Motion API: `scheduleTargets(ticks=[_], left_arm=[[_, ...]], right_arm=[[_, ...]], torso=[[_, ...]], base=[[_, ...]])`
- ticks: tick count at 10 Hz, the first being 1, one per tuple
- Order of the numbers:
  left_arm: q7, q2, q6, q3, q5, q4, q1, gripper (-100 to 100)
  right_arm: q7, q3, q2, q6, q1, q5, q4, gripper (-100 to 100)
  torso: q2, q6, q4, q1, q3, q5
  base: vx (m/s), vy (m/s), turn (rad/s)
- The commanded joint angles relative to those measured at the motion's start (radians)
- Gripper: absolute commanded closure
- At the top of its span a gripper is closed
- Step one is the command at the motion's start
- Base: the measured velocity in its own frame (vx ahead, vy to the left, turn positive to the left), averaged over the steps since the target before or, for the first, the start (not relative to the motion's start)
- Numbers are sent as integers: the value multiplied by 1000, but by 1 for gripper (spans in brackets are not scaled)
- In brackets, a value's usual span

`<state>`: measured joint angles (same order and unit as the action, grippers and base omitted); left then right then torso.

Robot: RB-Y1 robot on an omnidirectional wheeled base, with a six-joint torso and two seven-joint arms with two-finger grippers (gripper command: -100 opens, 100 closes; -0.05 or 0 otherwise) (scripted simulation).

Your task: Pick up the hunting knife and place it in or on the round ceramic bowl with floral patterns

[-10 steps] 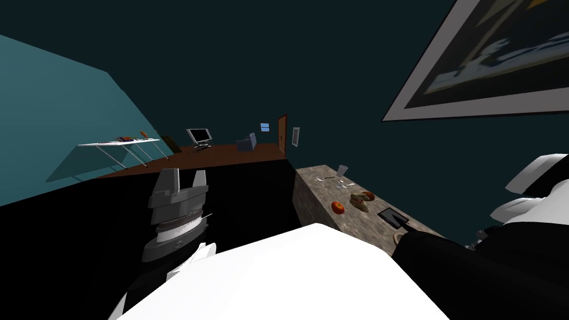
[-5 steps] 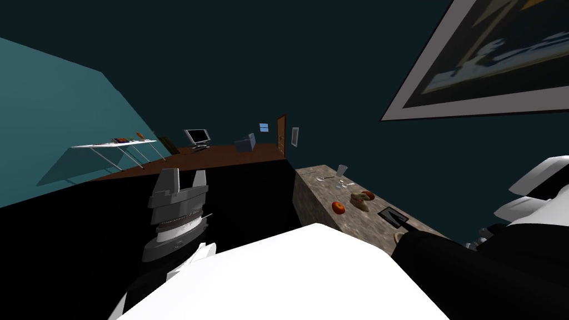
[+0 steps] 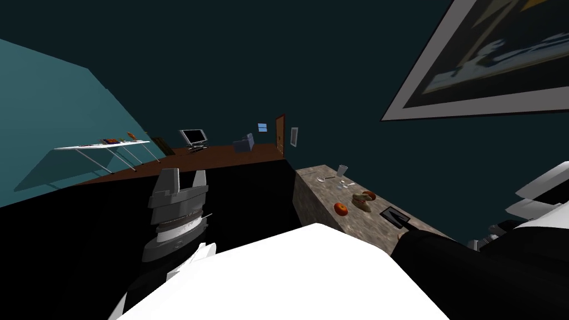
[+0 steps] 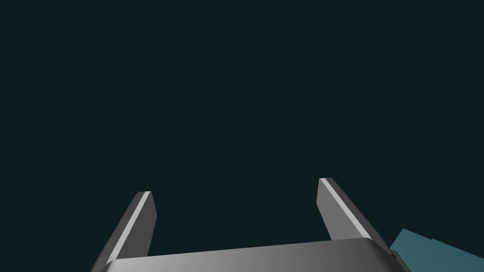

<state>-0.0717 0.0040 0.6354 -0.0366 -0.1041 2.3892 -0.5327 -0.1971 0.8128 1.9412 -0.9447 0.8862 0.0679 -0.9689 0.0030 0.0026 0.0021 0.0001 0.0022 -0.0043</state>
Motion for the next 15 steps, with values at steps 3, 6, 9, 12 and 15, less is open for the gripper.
scheduleTargets(ticks=[3,6,9,12,15], left_arm=[[0,0,0,0,0,0,0,0],[0,0,0,0,0,0,0,0],[0,0,0,0,0,0,0,0],[0,0,0,0,0,0,0,0],[0,0,0,0,0,0,0,0]], right_arm=[[8,-10,-34,-86,-28,-60,102,-100],[10,-13,-47,-126,-38,-82,171,-100],[24,-27,-83,-180,-72,-147,249,-100],[27,-28,-85,-187,-74,-151,254,0],[27,-28,-85,-187,-74,-151,254,0]], torso=[[0,0,0,-1,0,0],[0,0,0,0,0,0],[0,0,0,0,0,0],[2,0,0,-2,1,-1],[3,0,1,-2,1,-1]], base=[[41,27,-50],[40,34,-34],[35,29,-49],[0,0,0],[0,0,0]])
